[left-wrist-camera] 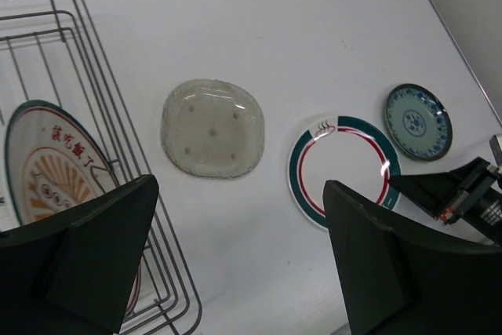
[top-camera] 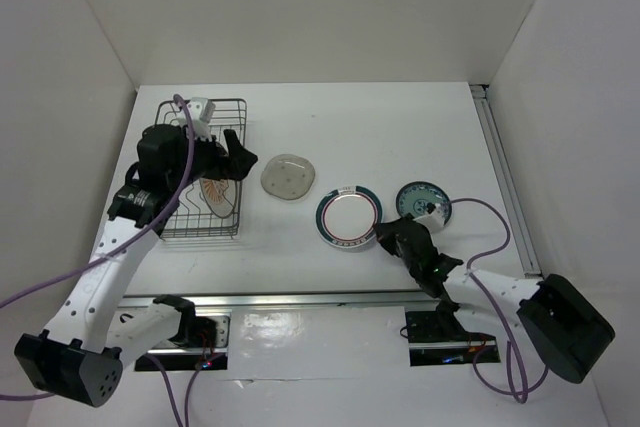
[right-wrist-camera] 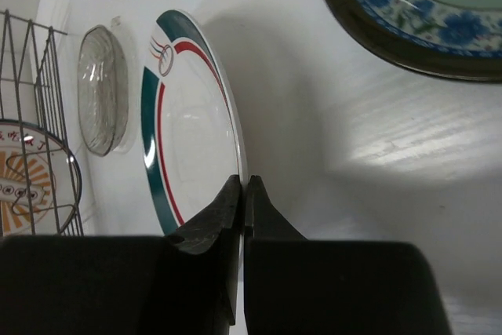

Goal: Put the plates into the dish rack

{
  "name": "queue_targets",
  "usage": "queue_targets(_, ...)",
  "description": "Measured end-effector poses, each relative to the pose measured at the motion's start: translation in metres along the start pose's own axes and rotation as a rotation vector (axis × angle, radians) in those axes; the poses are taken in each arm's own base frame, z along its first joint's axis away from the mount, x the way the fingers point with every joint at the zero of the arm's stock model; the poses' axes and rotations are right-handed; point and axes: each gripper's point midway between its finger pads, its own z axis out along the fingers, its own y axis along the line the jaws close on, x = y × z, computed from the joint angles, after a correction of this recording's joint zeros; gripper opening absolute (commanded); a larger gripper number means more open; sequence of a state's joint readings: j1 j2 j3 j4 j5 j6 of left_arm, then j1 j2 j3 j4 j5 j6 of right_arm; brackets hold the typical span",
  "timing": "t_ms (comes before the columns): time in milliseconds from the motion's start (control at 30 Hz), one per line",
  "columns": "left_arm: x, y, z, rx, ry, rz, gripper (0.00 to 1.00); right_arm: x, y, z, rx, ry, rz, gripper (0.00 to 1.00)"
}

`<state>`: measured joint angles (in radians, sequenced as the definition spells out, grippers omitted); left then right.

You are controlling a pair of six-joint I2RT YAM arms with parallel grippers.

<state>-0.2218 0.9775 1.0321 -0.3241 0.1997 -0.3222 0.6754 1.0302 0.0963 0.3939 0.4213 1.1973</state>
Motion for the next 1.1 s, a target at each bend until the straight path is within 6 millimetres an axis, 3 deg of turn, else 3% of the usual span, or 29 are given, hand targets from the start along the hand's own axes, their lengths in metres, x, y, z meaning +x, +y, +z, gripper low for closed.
queue_targets(333,0.014,-0.028,0.018,0.191,0.075,-0.042,1.00,-0.024,0.067,-0.015,-0.200,-0.038,-0.150,0.00)
queue_targets(533,0.016,-0.043,0.021,0.282,0.093,-0.058,1.00,-0.015,0.098,-0.026,-0.356,0.020,-0.216,0.00)
queue_targets(733,0.024,-0.049,0.026,0.333,0.131,-0.071,1.00,0.005,0.149,-0.045,-0.609,0.126,-0.286,0.00)
queue_targets(967,0.026,-0.051,0.027,0.351,0.140,-0.068,1.00,0.002,0.208,-0.061,-0.791,0.137,-0.346,0.00)
queue_targets(1033,0.026,-0.051,0.027,0.355,0.142,-0.068,0.94,-0.001,0.222,-0.064,-0.830,0.132,-0.359,0.00)
queue_targets(1100,0.027,-0.052,0.028,0.359,0.146,-0.070,0.77,-0.003,0.232,-0.066,-0.858,0.122,-0.372,0.00)
